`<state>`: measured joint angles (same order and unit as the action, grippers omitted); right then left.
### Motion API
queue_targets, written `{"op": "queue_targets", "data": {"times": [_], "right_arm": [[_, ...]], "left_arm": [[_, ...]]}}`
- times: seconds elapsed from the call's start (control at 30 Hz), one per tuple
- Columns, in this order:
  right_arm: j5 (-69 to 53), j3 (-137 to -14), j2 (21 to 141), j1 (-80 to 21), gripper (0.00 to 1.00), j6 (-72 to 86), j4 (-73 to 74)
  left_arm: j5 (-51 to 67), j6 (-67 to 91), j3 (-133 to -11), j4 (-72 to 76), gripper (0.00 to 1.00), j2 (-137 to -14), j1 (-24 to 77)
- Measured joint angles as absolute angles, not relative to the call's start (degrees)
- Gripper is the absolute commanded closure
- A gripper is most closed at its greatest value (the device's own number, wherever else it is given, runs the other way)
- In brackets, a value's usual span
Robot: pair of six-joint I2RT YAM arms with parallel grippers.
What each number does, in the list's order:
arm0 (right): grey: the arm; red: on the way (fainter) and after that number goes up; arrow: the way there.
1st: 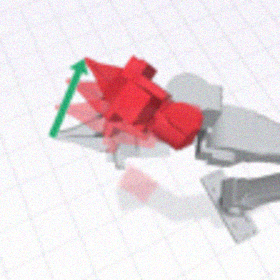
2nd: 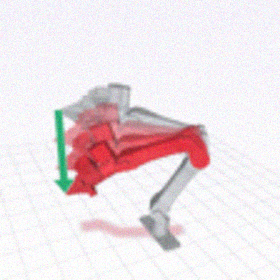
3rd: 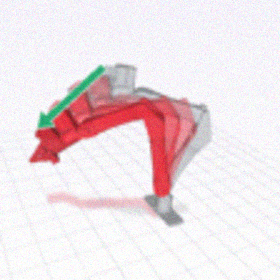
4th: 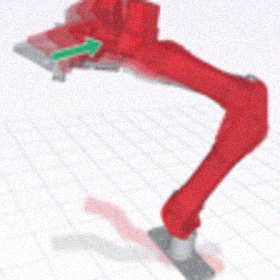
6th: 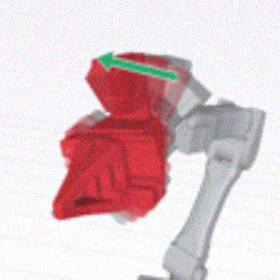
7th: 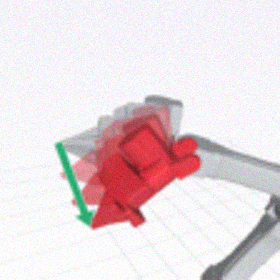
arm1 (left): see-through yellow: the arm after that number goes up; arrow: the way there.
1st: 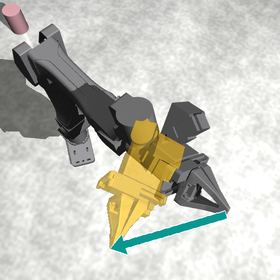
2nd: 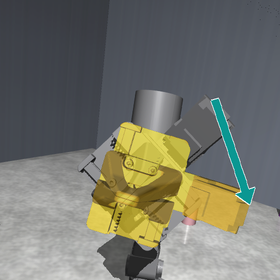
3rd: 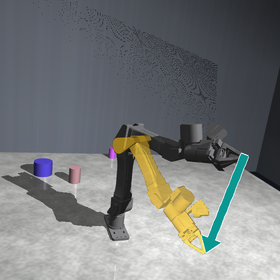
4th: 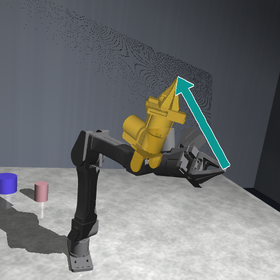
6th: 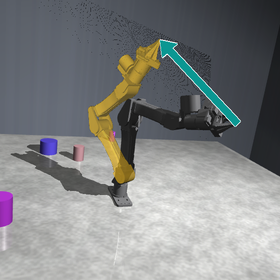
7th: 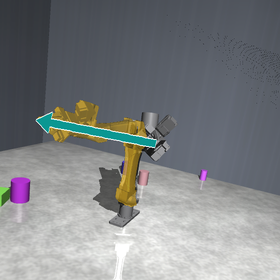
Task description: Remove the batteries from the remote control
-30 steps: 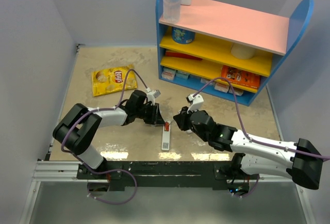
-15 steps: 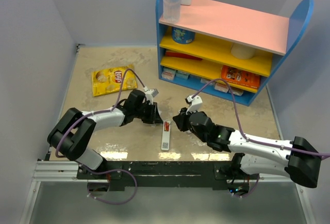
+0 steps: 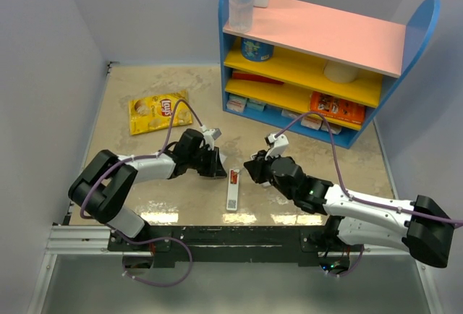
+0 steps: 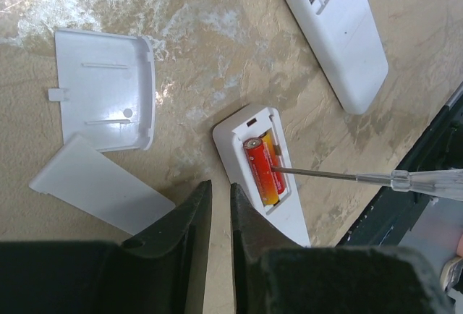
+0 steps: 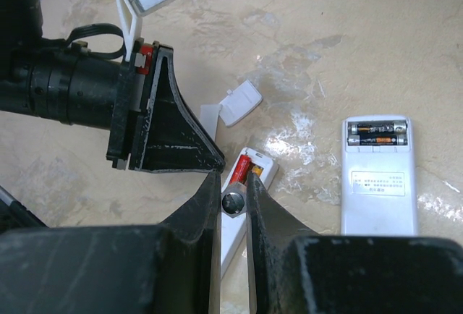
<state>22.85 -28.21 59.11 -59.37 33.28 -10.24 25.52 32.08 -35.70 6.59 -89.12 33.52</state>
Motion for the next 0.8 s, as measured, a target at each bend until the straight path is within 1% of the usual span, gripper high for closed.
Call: {"op": "queue_targets", "data": {"times": [0.5, 0.8], "right_arm": [[20.3, -28.2, 59.8, -57.9, 1.00, 34.1, -11.1], [18.8, -28.2, 59.8, -57.8, 1.00, 35.0, -11.5]], "left_arm": [[25.9, 32.2, -35.7, 7.7, 0.78, -89.9, 33.6], [22.3, 30.5, -38.7, 1.7, 0.78, -89.2, 32.8]]}}
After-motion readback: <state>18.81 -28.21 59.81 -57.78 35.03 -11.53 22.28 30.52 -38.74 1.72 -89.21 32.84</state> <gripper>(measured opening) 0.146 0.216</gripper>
